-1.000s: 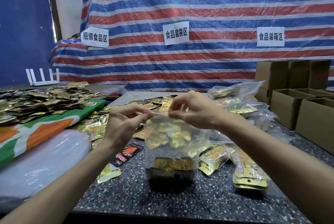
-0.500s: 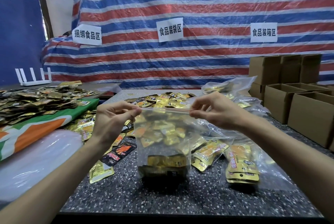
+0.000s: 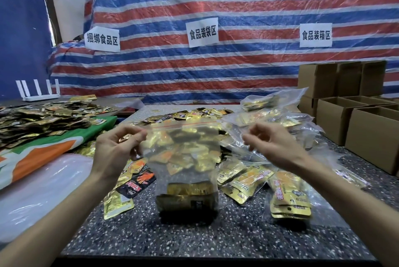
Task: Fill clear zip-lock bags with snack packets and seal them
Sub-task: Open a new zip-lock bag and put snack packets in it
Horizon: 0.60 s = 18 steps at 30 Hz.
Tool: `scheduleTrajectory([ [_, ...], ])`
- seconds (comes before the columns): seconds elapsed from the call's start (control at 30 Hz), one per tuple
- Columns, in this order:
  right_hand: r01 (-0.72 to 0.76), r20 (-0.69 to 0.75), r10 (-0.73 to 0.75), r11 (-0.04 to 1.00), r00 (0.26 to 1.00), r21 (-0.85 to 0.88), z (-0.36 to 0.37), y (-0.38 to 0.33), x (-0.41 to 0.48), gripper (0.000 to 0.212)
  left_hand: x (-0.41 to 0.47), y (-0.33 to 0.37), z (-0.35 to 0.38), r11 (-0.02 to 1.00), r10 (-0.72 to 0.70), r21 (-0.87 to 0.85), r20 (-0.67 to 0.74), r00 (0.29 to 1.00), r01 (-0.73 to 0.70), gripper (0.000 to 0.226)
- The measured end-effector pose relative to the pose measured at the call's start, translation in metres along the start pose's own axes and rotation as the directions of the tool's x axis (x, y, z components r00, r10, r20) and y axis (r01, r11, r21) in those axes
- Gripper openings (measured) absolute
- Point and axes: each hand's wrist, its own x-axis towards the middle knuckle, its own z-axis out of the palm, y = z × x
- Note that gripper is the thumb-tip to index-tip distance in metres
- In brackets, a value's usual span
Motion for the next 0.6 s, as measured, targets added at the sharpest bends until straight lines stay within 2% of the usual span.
scheduleTrajectory([
  [0.07, -0.096, 0.108, 0.099, 0.995, 0.989, -0.035, 0.020, 0.011, -0.009, 0.022, -0.004, -0.011, -0.009, 0.999, -0.036, 0.017, -0.033, 0.999, 0.037, 0.014],
  [0.13, -0.189, 0.237, 0.205, 0.978, 0.950, -0.089, 0.043, 0.018, -0.016, 0.052, -0.009, -0.020, -0.012, 0.997, -0.069, 0.027, -0.040, 0.997, 0.070, 0.019],
  [0.2, -0.216, 0.388, 0.245, 0.969, 0.888, -0.117, 0.069, 0.020, -0.018, 0.079, -0.015, -0.026, -0.008, 0.994, -0.106, 0.009, -0.037, 0.994, 0.106, 0.023],
  [0.23, -0.196, 0.453, 0.224, 0.974, 0.863, -0.109, 0.082, 0.020, -0.017, 0.081, -0.018, -0.028, -0.005, 0.993, -0.122, -0.002, -0.028, 0.992, 0.122, 0.022],
  [0.27, -0.170, 0.489, 0.187, 0.982, 0.852, -0.078, 0.094, 0.020, -0.015, 0.069, -0.021, -0.029, -0.002, 0.991, -0.136, -0.012, -0.009, 0.991, 0.136, 0.020],
  [0.3, -0.144, 0.498, 0.138, 0.989, 0.856, -0.027, 0.104, 0.018, -0.013, 0.047, -0.023, -0.029, 0.001, 0.988, -0.150, -0.028, 0.017, 0.989, 0.150, 0.016],
  [0.33, -0.146, 0.493, 0.120, 0.989, 0.862, 0.013, 0.110, 0.013, -0.012, 0.024, -0.025, -0.028, 0.005, 0.986, -0.156, -0.051, 0.044, 0.987, 0.159, 0.014],
  [0.37, -0.145, 0.469, 0.105, 0.988, 0.877, 0.050, 0.113, 0.009, -0.009, 0.010, -0.026, -0.027, 0.008, 0.983, -0.159, -0.077, 0.065, 0.985, 0.164, 0.012],
  [0.4, -0.122, 0.423, 0.082, 0.990, 0.902, 0.069, 0.116, 0.009, -0.006, 0.013, -0.027, -0.025, 0.011, 0.982, -0.158, -0.097, 0.074, 0.985, 0.165, 0.009],
  [0.47, -0.082, 0.326, 0.056, 0.994, 0.944, 0.067, 0.118, 0.011, 0.001, 0.032, -0.026, -0.024, 0.017, 0.982, -0.146, -0.115, 0.055, 0.988, 0.151, 0.008],
  [0.53, -0.184, 0.252, 0.158, 0.979, 0.955, 0.085, 0.115, 0.018, 0.007, 0.041, -0.024, -0.026, 0.021, 0.979, -0.144, -0.143, 0.006, 0.990, 0.144, 0.015],
  [0.6, -0.307, 0.154, 0.281, 0.933, 0.947, 0.186, 0.107, 0.026, 0.016, 0.043, -0.021, -0.032, 0.024, 0.977, -0.152, -0.155, -0.029, 0.988, 0.146, 0.017],
])
